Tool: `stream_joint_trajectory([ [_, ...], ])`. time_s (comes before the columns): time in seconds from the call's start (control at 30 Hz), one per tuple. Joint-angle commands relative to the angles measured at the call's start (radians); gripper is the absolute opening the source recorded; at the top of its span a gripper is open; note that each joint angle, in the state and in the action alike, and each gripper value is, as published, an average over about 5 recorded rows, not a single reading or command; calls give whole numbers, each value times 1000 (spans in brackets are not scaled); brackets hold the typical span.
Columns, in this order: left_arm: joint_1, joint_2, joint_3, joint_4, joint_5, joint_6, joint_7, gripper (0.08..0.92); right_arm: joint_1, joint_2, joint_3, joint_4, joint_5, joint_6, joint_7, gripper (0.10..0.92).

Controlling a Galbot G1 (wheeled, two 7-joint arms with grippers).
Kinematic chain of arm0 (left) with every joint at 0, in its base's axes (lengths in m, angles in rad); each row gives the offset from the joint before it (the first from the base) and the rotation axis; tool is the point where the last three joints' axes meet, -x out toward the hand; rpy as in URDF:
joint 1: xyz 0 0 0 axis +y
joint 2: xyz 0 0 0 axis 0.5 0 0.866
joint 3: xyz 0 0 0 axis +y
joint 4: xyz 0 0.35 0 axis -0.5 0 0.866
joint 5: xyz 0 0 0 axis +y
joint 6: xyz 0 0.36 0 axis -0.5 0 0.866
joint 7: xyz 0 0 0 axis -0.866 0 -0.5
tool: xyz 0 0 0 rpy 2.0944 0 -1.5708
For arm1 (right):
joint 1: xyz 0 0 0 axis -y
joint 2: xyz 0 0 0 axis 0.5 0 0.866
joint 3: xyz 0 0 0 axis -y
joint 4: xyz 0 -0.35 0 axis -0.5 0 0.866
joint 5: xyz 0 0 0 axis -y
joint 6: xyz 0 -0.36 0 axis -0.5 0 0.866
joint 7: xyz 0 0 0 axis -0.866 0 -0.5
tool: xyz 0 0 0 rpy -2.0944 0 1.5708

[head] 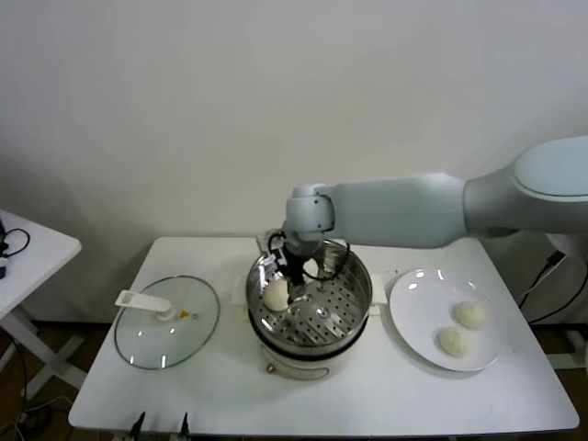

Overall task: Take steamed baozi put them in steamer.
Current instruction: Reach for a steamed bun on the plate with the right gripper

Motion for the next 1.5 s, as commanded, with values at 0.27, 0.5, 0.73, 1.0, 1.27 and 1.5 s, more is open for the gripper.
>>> stream_joint_trajectory([
  [0.27,14,5,-5,-12,0,1,0,823,394,-394,-270,144,-12,163,-220,823],
  [0.5,17,5,-6,-12,1,1,0,823,312,-569,-344,138,-213,200,-213,823],
  [0.73,15,3,-4,-7,8,2,0,823,101,-675,-257,87,-333,192,-183,823],
  [1.0,18,-3,-8,-4,16,4,0,823,-108,-719,-152,38,-425,199,-172,823],
  [1.27,25,-9,-17,-3,20,2,-2,823,-297,-726,-29,-28,-506,211,-166,823],
  [1.5,29,-15,-16,-1,27,-1,-3,823,-387,-711,74,-97,-557,225,-155,823],
])
